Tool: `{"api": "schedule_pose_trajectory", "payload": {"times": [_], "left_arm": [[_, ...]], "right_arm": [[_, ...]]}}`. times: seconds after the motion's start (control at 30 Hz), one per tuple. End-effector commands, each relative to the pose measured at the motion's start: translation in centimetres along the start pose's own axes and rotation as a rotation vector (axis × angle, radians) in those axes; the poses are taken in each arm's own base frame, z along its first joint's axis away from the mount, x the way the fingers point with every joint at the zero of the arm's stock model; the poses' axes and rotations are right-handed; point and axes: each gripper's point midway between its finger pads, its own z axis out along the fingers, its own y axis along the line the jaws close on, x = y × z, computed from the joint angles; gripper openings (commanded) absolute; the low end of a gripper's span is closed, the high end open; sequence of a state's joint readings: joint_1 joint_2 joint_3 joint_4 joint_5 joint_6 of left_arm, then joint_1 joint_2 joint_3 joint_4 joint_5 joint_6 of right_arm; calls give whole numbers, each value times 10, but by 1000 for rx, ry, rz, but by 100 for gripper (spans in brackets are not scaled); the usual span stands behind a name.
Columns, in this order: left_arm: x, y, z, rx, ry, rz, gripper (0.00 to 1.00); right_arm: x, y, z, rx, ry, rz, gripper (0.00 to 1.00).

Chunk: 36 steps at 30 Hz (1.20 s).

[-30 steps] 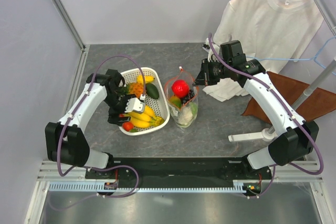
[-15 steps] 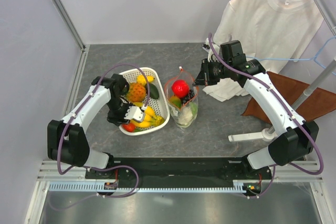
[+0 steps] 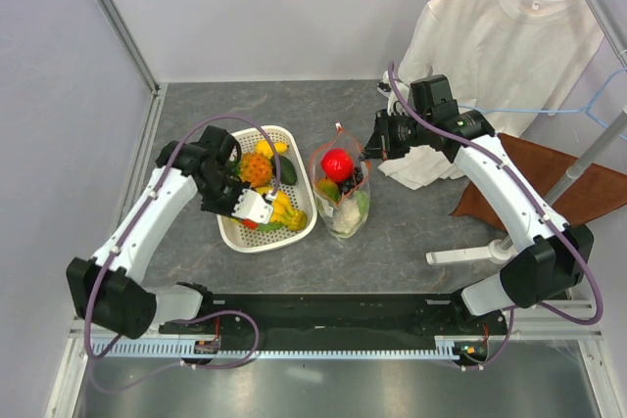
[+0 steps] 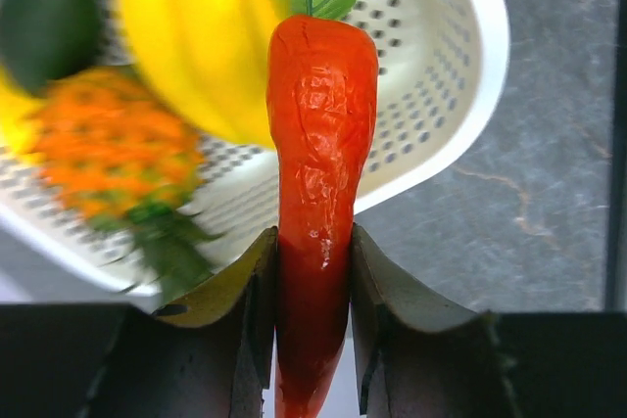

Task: Place the food in the zip-top bag and seal the zipper
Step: Pick up the fake vegetable from the bin, then place the fake vegetable in the zipper food storage bag.

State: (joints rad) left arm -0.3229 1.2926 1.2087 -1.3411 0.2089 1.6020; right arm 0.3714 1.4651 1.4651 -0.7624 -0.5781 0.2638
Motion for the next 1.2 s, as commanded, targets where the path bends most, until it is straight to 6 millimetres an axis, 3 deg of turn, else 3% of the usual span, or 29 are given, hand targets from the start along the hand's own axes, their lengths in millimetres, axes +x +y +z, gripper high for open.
{"api": "schedule_pose_trajectory", "payload": {"times": [0.0, 0.13, 0.2, 0.27, 0.37, 0.43, 0.5, 0.53, 0.6, 0.63, 0.7, 0.77, 0.93, 1.17], "left_arm": [[-27, -30, -45, -5, -14, 19, 11], [-61, -24, -79, -137, -93, -9, 2], [-79, -25, -88, -158, -158, -59, 2], [-97, -12, -109, -199, -238, -168, 2], [-122, 22, -141, -269, -341, -259, 2], [-126, 59, -169, -432, -357, -269, 2], [-122, 89, -174, -527, -289, -207, 3], [-119, 98, -168, -550, -252, -166, 6], [-113, 115, -176, -686, -149, -15, 9], [-116, 135, -165, -762, -133, 53, 12], [-122, 144, -174, -865, -74, 257, 12], [-130, 157, -170, -928, -49, 395, 12], [-161, 168, -176, -932, -116, 546, 13], [-184, 153, -142, -859, -77, 852, 13]], "right_arm": [[-18, 9, -6, -9, -51, -57, 0], [-17, 7, -5, -3, -48, -55, 0], [-18, 7, -4, -3, -47, -52, 0], [-19, 7, -3, -5, -48, -51, 0], [-19, 8, -3, -10, -48, -49, 0], [-20, 9, -3, -13, -49, -45, 0], [-20, 9, -3, -16, -48, -44, 0], [-20, 10, -3, -16, -49, -45, 0], [-21, 10, -3, -18, -51, -48, 0], [-21, 10, -3, -19, -52, -44, 0], [-21, 11, -5, -22, -55, -47, 0], [-20, 13, -6, -27, -53, -47, 0], [-17, 15, -6, -38, -47, -42, 0], [-19, 21, -2, -60, -49, -43, 0]]}}
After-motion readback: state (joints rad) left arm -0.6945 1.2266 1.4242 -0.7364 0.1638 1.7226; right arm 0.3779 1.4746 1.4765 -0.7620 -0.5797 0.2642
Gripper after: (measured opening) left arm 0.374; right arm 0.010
